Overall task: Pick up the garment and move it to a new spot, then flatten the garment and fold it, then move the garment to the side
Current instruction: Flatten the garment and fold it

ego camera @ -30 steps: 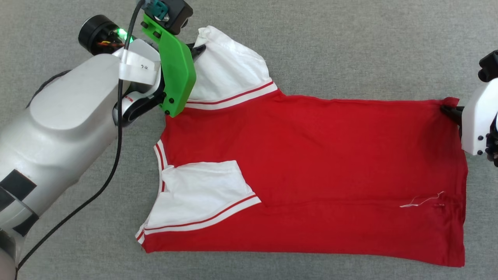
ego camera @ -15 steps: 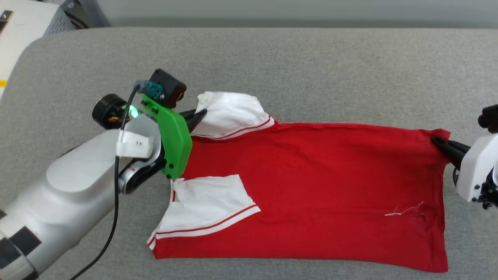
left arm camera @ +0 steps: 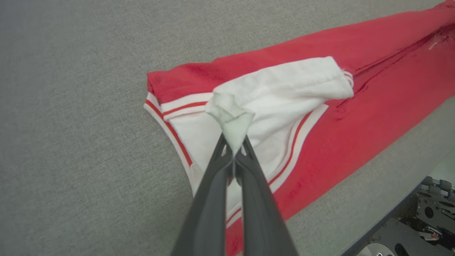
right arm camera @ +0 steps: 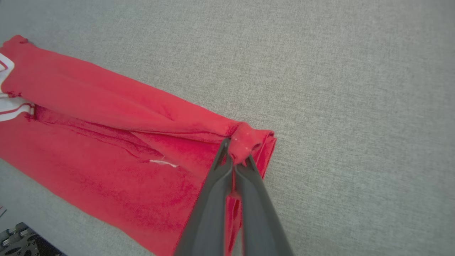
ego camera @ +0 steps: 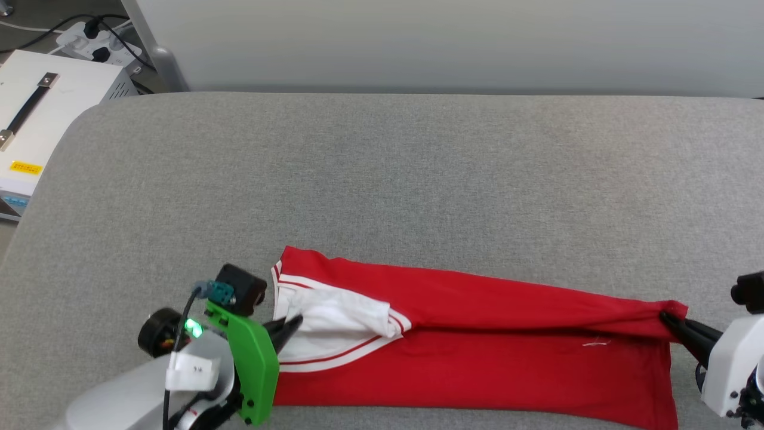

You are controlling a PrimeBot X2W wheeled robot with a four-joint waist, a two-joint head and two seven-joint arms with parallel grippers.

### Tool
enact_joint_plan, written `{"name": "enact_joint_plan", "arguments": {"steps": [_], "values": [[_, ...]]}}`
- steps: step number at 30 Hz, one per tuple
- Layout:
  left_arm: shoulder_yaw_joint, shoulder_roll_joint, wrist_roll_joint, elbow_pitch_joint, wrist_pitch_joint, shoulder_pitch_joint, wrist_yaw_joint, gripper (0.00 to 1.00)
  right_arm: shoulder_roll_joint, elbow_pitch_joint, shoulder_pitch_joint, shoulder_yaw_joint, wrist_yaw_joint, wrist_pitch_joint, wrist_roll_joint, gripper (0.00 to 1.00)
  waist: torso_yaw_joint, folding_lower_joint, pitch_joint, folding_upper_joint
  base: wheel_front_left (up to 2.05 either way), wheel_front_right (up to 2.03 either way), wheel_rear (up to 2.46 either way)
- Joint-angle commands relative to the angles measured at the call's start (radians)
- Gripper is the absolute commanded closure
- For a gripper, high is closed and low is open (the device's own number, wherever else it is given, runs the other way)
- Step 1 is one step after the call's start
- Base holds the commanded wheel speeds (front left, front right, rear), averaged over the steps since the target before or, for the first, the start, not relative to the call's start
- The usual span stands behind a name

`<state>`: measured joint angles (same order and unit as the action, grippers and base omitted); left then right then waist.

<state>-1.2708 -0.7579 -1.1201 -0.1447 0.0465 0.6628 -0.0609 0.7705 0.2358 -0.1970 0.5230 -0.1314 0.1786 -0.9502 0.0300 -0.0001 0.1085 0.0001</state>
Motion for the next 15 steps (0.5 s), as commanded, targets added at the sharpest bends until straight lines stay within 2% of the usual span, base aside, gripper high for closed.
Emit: {"name": "enact_joint_plan", "arguments": {"steps": [1,6,12,13,14,15], "values": [[-0.001,-0.007,-0.014,0.003,-0.011,-0.039,-0.011,1.0,-0.006,-0.008,0.03,-0.01,0.001,-0.015,-0.002,1.0,0.002,0.0001,-0.002,-0.0001,0.0,0.0,0.0],[-0.004,-0.006,-0.026,-0.018,-0.025,-0.12,-0.021,1.0,-0.026,-0.007,0.111,-0.04,0.001,-0.024,-0.002,1.0,0.001,0.0001,0.006,-0.0001,0.0,0.0,0.0],[-0.002,0.031,-0.023,-0.074,-0.041,-0.154,-0.023,1.0,-0.075,0.046,0.129,-0.032,0.001,-0.009,0.01,1.0,-0.002,0.0001,0.024,-0.0001,0.0,0.0,0.0],[-0.002,0.037,-0.013,-0.087,-0.049,-0.153,-0.029,1.0,-0.085,0.054,0.127,-0.03,0.001,-0.009,0.009,0.94,-0.001,0.0001,0.025,-0.0001,0.0,0.0,0.0],[-0.001,0.042,-0.008,-0.094,-0.058,-0.153,-0.035,0.53,-0.092,0.056,0.125,-0.033,0.001,-0.013,0.005,0.15,0.0,0.0001,0.024,-0.0001,0.0,0.0,0.0],[0.005,0.047,-0.005,-0.099,-0.076,-0.155,-0.04,0.0,-0.098,0.054,0.122,-0.039,0.001,-0.021,0.0,0.0,0.0,0.0001,0.02,-0.0001,0.0,0.0,0.0]]}}
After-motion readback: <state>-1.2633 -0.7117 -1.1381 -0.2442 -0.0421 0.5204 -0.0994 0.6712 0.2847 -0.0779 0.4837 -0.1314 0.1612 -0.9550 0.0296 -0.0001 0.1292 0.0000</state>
